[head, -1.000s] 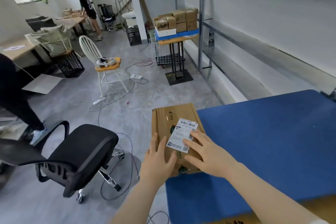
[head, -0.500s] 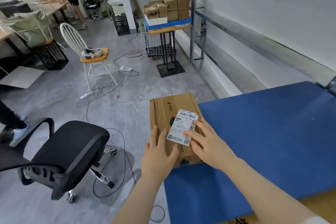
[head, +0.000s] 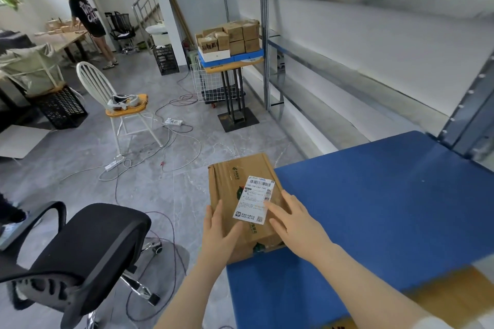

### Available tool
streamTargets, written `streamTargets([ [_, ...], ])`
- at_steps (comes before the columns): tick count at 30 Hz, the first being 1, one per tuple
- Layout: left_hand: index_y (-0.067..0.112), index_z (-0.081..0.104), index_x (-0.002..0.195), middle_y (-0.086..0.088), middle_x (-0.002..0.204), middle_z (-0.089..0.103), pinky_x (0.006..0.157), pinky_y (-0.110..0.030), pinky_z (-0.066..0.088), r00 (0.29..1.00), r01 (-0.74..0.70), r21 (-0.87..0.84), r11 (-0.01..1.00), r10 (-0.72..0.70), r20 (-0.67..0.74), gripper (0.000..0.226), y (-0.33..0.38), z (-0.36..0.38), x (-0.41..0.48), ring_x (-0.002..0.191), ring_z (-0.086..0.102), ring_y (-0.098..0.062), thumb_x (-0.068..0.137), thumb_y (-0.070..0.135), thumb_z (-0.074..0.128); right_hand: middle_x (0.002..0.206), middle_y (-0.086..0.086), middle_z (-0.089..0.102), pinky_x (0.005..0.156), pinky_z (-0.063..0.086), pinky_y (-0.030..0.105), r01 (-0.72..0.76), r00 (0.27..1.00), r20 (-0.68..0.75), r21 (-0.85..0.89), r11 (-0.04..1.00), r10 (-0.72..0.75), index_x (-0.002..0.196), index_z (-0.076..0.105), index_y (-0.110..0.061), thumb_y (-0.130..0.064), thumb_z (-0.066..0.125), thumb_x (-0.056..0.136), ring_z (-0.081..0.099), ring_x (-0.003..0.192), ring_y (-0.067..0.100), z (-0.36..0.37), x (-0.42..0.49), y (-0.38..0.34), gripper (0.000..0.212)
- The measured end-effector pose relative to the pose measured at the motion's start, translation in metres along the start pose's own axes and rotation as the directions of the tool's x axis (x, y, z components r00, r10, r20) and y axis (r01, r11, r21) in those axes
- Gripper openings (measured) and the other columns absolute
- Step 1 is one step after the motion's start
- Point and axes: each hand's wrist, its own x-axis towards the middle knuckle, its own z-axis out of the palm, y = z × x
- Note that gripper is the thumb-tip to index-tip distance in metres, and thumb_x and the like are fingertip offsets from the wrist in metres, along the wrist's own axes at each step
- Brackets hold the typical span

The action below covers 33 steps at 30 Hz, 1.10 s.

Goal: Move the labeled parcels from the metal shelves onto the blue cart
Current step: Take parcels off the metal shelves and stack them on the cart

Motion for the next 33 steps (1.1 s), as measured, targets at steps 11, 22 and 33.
streamTargets([
  [11, 0.023, 0.011, 0.151, -0.010, 0.159, 0.006, 0.115, -0.052, 0.014, 0.976, -0.170, 0.501, 0.849, 0.214, -0.031, 0.076, 0.115, 0.057, -0.009, 0.145, 0.009, -0.033, 0.091, 0.050, 0.048, 0.159, -0.007, 0.002, 0.085, 0.049, 0.029, -0.417, 0.904, -0.142, -0.075, 0.906, 0.404, 0.147, 0.015, -0.041, -0.052, 0.027, 0.098, 0.031, 0.135, 0.015, -0.121, -0.132, 0.120, 0.052],
  [22, 0.032, 0.003, 0.152, -0.004, 0.161, 0.003, 0.115, -0.051, 0.010, 0.570, -0.806, 0.297, 0.512, 0.536, 0.622, 0.075, 0.283, 0.380, -0.159, 0.146, 0.009, -0.027, 0.092, 0.053, 0.043, 0.156, 0.004, 0.015, 0.101, 0.039, 0.044, -0.880, 0.400, -0.471, 0.041, 0.473, 0.786, 0.146, 0.024, -0.035, -0.046, 0.034, 0.097, 0.034, 0.134, 0.031, -0.267, -0.441, 0.241, 0.051],
  [33, 0.043, 0.009, 0.147, 0.007, 0.161, 0.002, 0.116, -0.056, 0.008, 0.234, -0.906, -0.071, 0.417, 0.633, 0.737, 0.065, 0.400, 0.563, -0.323, 0.147, 0.003, -0.026, 0.090, 0.065, 0.029, 0.157, 0.006, 0.016, 0.106, 0.032, 0.049, -0.942, 0.157, -0.674, 0.118, 0.315, 0.722, 0.144, 0.028, -0.034, -0.050, 0.033, 0.095, 0.021, 0.140, 0.029, -0.357, -0.604, 0.316, 0.052],
])
